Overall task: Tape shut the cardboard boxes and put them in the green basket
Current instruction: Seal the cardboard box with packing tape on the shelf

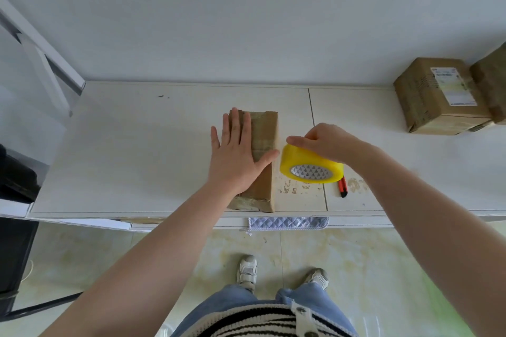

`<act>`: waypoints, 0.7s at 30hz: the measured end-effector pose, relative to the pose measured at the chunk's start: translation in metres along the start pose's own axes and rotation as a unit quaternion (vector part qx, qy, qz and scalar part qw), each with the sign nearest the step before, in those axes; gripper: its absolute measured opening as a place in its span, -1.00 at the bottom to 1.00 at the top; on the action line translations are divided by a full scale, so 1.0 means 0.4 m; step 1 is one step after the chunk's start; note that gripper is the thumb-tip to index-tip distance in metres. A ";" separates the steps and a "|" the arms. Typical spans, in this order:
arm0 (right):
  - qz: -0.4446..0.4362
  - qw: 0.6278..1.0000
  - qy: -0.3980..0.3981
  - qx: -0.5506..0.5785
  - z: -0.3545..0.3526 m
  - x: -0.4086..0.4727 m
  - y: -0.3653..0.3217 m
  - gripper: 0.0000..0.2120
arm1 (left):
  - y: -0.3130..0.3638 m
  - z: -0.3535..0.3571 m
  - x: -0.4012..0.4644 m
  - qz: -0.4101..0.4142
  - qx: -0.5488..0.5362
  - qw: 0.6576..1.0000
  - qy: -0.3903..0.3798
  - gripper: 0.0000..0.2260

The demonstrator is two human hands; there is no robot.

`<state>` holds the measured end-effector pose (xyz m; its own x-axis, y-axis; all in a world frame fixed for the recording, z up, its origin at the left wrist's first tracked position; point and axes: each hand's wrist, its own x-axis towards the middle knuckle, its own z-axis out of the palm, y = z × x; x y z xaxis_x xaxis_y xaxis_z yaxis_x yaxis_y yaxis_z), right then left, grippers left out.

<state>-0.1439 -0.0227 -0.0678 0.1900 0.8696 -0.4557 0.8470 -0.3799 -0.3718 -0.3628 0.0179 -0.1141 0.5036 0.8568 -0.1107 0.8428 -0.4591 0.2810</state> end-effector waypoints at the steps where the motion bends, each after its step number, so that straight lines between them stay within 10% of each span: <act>1: -0.007 0.999 -0.010 0.043 0.002 -0.006 -0.004 -0.21 | -0.014 -0.005 0.002 -0.008 -0.014 1.000 -0.007 -0.04; 5: -0.053 0.981 -0.019 0.185 0.010 -0.022 -0.040 -0.30 | -0.084 -0.040 0.016 -0.079 -0.106 0.988 -0.078 0.00; 14: -0.046 0.994 0.073 -0.069 -0.003 0.002 -0.101 -0.37 | -0.132 -0.076 0.003 -0.150 -0.340 0.914 -0.162 -0.10; 21: -0.099 0.994 0.040 -0.020 -0.062 -0.031 -0.112 -0.49 | -0.123 0.021 -0.062 -0.178 -0.656 0.724 -0.115 -0.16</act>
<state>-0.1721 -0.0086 -0.0254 0.0551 0.9492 -0.3097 0.8909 -0.1868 -0.4140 -0.4151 0.0172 -0.1331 0.4436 0.7353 -0.5124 0.0961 0.5294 0.8429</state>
